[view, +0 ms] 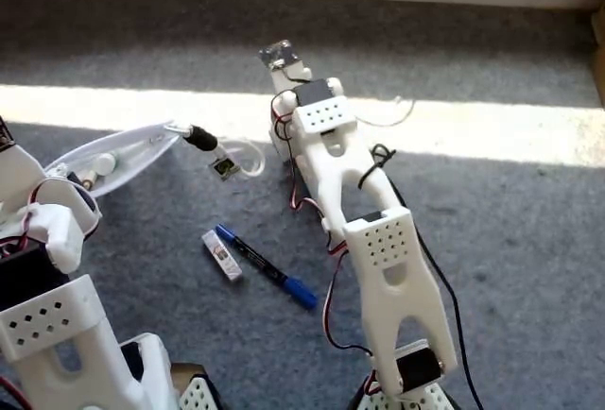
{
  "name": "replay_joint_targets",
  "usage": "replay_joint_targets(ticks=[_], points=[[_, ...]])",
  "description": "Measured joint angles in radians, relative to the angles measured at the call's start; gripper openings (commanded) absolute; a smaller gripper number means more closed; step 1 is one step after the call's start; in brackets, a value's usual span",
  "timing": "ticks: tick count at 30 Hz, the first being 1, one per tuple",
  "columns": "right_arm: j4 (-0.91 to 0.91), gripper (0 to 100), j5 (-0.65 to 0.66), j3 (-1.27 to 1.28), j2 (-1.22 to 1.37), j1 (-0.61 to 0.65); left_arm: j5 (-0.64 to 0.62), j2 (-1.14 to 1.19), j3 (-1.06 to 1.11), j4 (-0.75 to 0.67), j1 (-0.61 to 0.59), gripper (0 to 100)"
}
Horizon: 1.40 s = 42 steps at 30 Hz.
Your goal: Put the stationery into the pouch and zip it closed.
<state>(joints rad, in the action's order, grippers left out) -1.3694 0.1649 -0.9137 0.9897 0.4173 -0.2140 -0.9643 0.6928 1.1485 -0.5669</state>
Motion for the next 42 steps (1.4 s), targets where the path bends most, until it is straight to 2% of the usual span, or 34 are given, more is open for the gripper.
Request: replay_joint_targets(ticks=[11,17,31,42], points=[[-0.262,0.6,0.002,-0.218,0.026,0.002,0.0,0.0,0.0,0.0,0.006,1],[-0.361,0.6,0.002,-0.308,0.026,0.002,0.0,-0.002,0.0,0.0,0.094,1],[-0.373,0.5,0.002,-0.324,0.026,-0.069,-0.002,-0.002,0.0,0.0,0.264,1],[-0.374,0.5,0.002,-0.324,0.017,-0.064,-0.002,-0.002,0.0,0.0,0.272,1]])
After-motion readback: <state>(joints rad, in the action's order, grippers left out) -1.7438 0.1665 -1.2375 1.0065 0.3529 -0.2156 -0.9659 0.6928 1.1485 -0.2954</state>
